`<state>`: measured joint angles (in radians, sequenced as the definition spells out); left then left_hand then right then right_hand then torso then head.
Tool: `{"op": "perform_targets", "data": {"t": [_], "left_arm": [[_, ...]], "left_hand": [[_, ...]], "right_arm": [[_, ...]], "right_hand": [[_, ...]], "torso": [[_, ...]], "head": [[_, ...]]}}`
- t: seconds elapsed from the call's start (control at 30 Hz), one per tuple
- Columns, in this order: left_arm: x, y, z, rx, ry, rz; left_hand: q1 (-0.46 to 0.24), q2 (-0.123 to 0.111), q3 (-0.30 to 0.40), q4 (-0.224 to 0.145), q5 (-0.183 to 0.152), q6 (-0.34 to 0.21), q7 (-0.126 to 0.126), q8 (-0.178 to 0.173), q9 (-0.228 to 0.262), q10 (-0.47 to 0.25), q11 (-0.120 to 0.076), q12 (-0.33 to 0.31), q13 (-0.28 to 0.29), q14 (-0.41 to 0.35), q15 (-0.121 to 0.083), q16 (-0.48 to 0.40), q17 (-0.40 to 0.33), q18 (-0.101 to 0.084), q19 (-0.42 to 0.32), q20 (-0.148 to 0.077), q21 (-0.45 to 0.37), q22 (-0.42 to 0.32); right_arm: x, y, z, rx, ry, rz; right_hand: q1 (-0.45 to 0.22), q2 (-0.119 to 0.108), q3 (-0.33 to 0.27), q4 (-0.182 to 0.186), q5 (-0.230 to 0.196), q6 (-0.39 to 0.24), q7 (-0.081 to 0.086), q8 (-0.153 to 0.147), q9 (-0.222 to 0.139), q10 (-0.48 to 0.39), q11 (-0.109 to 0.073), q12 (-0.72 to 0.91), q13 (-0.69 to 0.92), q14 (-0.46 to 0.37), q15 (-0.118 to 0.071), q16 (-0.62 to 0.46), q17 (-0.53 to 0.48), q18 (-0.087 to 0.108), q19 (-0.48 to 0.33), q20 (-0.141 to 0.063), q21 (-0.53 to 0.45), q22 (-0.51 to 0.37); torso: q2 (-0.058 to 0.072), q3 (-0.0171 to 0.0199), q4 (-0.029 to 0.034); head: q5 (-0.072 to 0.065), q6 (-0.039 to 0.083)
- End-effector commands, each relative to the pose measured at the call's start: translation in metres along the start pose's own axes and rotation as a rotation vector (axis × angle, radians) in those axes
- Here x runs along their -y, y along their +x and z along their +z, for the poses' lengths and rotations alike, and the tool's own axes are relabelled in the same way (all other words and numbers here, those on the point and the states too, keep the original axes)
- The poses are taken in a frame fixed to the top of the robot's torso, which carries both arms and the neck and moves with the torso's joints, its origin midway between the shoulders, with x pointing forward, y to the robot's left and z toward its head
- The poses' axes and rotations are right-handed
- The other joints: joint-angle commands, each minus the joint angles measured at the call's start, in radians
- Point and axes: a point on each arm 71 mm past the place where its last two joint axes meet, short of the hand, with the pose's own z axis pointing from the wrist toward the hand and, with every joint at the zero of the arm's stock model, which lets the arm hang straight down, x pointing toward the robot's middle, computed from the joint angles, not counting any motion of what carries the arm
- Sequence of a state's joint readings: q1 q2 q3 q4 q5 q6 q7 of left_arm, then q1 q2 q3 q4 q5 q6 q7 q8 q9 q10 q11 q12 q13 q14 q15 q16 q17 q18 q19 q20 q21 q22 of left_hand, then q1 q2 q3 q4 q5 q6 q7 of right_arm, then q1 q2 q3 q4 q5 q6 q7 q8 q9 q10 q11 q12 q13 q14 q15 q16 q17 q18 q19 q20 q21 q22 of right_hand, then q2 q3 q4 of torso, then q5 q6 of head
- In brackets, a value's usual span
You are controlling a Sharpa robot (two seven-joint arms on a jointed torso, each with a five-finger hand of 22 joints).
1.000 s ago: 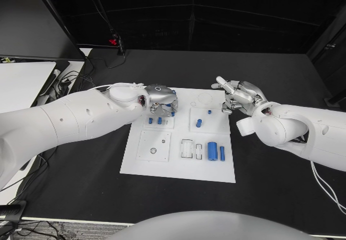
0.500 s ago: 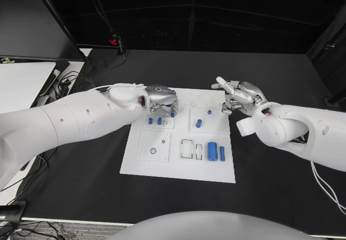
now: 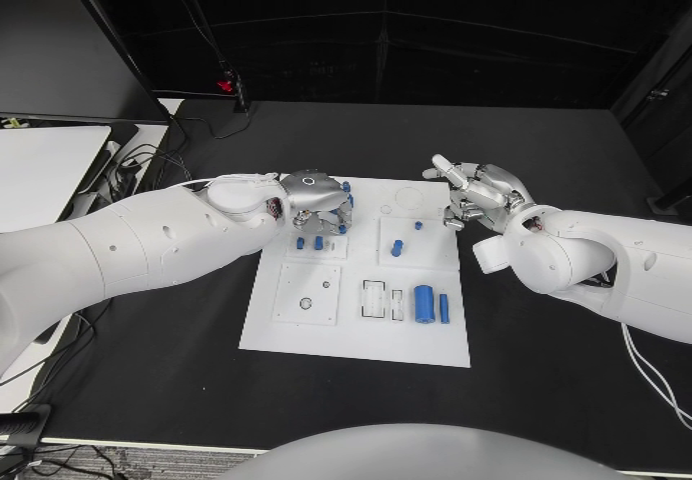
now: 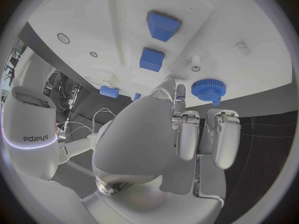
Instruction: Assemble the parts on the task board
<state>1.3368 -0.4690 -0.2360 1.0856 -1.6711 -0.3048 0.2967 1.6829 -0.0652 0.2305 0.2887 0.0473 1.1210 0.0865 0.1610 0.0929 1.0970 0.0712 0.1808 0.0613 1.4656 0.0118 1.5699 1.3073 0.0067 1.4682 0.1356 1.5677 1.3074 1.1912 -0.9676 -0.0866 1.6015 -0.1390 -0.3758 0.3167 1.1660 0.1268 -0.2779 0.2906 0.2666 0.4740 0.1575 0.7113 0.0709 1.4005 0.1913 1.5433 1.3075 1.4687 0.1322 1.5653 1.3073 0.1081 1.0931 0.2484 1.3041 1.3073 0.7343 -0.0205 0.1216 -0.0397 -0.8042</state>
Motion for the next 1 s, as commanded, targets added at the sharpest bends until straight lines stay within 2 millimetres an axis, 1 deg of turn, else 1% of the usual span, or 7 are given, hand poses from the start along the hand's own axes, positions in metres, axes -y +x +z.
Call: {"op": "perform_targets", "data": {"t": [0.03,0.5,0.57,0.73,0.9,0.93,1.0], "left_arm": [[-0.001,-0.009,-0.001,0.062,0.007,0.029],[-0.014,-0.021,-0.015,0.079,-0.039,0.044],[-0.017,-0.024,-0.019,0.078,-0.050,0.046],[-0.024,-0.026,-0.030,0.058,-0.078,0.041],[-0.029,-0.025,-0.039,0.043,-0.100,0.034],[-0.030,-0.025,-0.041,0.041,-0.104,0.033],[-0.031,-0.024,-0.044,0.035,-0.111,0.030]], "left_hand": [[-0.011,-0.003,0.002,0.003,0.003,0.024,0.024,-0.004,0.018,0.002,0.003,-0.006,-0.001,0.105,0.008,0.001,0.263,-0.007,0.103,-0.006,0.003,0.263],[-0.024,-0.006,0.000,0.004,0.003,0.020,0.026,-0.010,0.016,-0.002,0.006,-0.016,-0.001,0.105,0.010,0.001,0.263,-0.007,0.103,-0.006,0.003,0.263],[-0.025,-0.005,0.000,0.004,0.003,0.020,0.026,-0.011,0.016,-0.002,0.006,-0.017,-0.001,0.105,0.010,0.001,0.263,-0.007,0.103,-0.006,0.003,0.263],[-0.026,-0.005,0.000,0.004,0.003,0.021,0.026,-0.011,0.016,-0.002,0.006,-0.017,-0.001,0.105,0.010,0.001,0.263,-0.007,0.103,-0.006,0.003,0.263],[-0.026,-0.005,0.000,0.004,0.003,0.021,0.026,-0.011,0.016,-0.002,0.006,-0.017,-0.001,0.105,0.010,0.001,0.263,-0.007,0.103,-0.006,0.003,0.263],[-0.026,-0.005,0.000,0.004,0.003,0.021,0.026,-0.011,0.016,-0.002,0.006,-0.017,-0.001,0.105,0.010,0.001,0.263,-0.007,0.103,-0.006,0.003,0.263],[-0.026,-0.005,0.000,0.004,0.003,0.021,0.026,-0.011,0.016,-0.002,0.006,-0.017,-0.001,0.105,0.010,0.001,0.263,-0.007,0.103,-0.006,0.003,0.263]], "right_arm": [[-0.001,0.000,0.000,-0.006,-0.005,0.002],[-0.001,0.000,0.000,-0.005,-0.004,0.001],[-0.001,0.000,0.000,-0.005,-0.004,0.002],[-0.001,-0.001,0.000,-0.003,-0.004,0.001],[-0.001,-0.001,0.000,-0.002,-0.004,0.001],[-0.001,-0.001,0.000,-0.002,-0.004,0.001],[-0.001,-0.001,0.000,-0.002,-0.004,0.001]], "right_hand": [[-0.003,0.009,-0.005,0.001,0.007,-0.007,0.099,0.006,-0.001,-0.005,-0.001,-0.006,0.118,0.034,0.007,0.007,0.190,0.003,-0.007,0.003,0.003,0.111],[-0.003,0.009,-0.005,0.001,0.007,-0.007,0.099,0.006,-0.001,-0.005,-0.001,-0.006,0.118,0.034,0.007,0.007,0.190,0.003,-0.007,0.003,0.003,0.111],[-0.003,0.009,-0.005,0.001,0.007,-0.007,0.099,0.006,-0.001,-0.005,-0.001,-0.006,0.118,0.034,0.007,0.007,0.190,0.003,-0.007,0.003,0.003,0.111],[-0.002,0.009,-0.005,0.001,0.008,-0.008,0.099,0.007,-0.001,-0.004,-0.001,-0.006,0.118,0.034,0.007,0.007,0.190,0.003,-0.007,0.003,0.003,0.111],[-0.002,0.009,-0.005,0.001,0.008,-0.008,0.099,0.007,-0.001,-0.004,-0.001,-0.006,0.118,0.034,0.007,0.007,0.190,0.003,-0.007,0.003,0.003,0.111],[-0.002,0.009,-0.005,0.001,0.008,-0.008,0.099,0.007,-0.001,-0.004,-0.001,-0.006,0.118,0.034,0.007,0.007,0.190,0.003,-0.007,0.003,0.003,0.111],[-0.002,0.009,-0.005,0.001,0.008,-0.008,0.099,0.007,-0.001,-0.004,-0.001,-0.006,0.118,0.034,0.007,0.007,0.190,0.003,-0.007,0.003,0.003,0.111]], "torso": [[0.000,0.0000,0.0001],[0.000,0.0003,0.0007],[0.000,-0.0001,-0.0008],[0.001,0.0012,0.0014],[0.001,0.0004,0.0038],[0.001,0.0000,0.0018],[0.001,0.0005,0.0013]], "head": [[0.000,0.001],[0.004,0.003],[0.007,0.004],[0.011,0.005],[0.011,0.003],[0.013,0.003],[0.016,0.003]]}}
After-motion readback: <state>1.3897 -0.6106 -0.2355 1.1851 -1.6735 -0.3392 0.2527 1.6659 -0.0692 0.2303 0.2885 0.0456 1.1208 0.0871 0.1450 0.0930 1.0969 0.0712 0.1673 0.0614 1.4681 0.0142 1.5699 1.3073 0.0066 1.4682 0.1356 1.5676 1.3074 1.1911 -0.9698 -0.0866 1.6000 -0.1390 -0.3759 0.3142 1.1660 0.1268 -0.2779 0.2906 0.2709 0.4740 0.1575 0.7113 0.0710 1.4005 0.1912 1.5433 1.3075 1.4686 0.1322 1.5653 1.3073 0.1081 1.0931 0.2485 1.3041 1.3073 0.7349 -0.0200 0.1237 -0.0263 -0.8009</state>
